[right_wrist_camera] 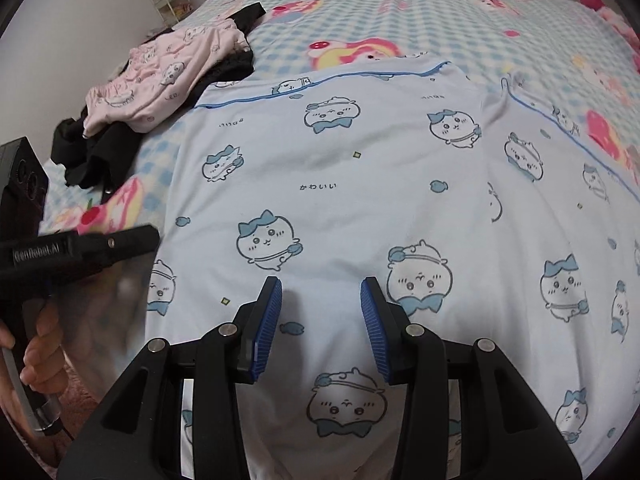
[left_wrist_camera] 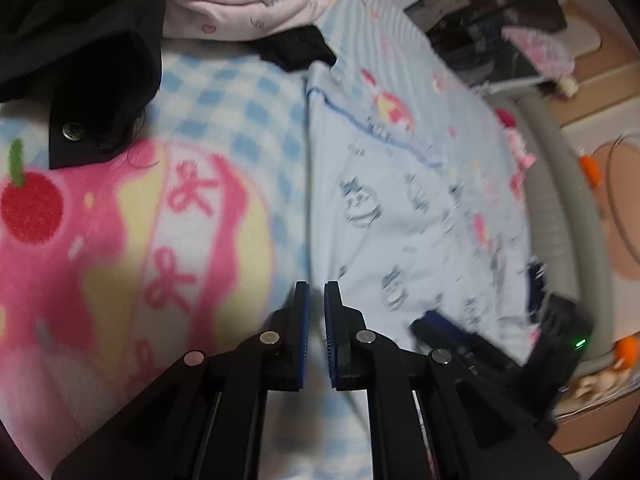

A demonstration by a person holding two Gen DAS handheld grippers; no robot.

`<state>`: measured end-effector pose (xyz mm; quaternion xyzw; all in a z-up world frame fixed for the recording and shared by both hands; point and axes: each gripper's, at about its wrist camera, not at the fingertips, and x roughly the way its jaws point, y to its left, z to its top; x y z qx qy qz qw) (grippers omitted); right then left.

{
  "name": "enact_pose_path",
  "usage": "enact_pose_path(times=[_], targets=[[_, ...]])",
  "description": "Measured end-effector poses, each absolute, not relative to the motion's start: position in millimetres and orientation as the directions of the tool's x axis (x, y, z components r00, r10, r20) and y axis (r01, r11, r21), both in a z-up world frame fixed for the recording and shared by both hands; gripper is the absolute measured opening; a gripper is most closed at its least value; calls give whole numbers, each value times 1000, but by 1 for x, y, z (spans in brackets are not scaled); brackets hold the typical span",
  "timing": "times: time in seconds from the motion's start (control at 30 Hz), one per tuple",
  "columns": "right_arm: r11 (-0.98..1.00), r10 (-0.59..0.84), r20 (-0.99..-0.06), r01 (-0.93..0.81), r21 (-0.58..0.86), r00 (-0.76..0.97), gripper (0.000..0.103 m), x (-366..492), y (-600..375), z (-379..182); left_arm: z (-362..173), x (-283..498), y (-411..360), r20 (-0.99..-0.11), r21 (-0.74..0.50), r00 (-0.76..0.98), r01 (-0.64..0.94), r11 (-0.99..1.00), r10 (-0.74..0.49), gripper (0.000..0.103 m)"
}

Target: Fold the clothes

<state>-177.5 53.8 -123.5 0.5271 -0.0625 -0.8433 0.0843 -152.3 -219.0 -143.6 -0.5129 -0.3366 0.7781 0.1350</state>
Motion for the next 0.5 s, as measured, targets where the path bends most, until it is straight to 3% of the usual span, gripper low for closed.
enact_pose_path(times=[0.13,0.23,0.33,0.37,0.5], targets=[[-972,-236,-870,110,209,-434,42,-179,43,-122,-156,-163,-214,-708,-673,-411,149,-724,574,24],[-958,-284,-862,163,237,-419,42,-179,28,-121,-161,-168,-206,-721,-659,-397,144,-738,567,26],[-962,-260,-881,185,201,-394,42,-178,16,-129,-161,-170,-200,-727,-647,-397,124,-752,560,23],[-968,-238,-887,177,180,-396,42,-178,16,-131,-160,-169,-202,-732,-639,-409,135,-757,545,13],[-981,-180,-902,142,134,-392,42,-176,24,-137,-157,-166,-213,-794,-547,-422,181,-817,438,3]])
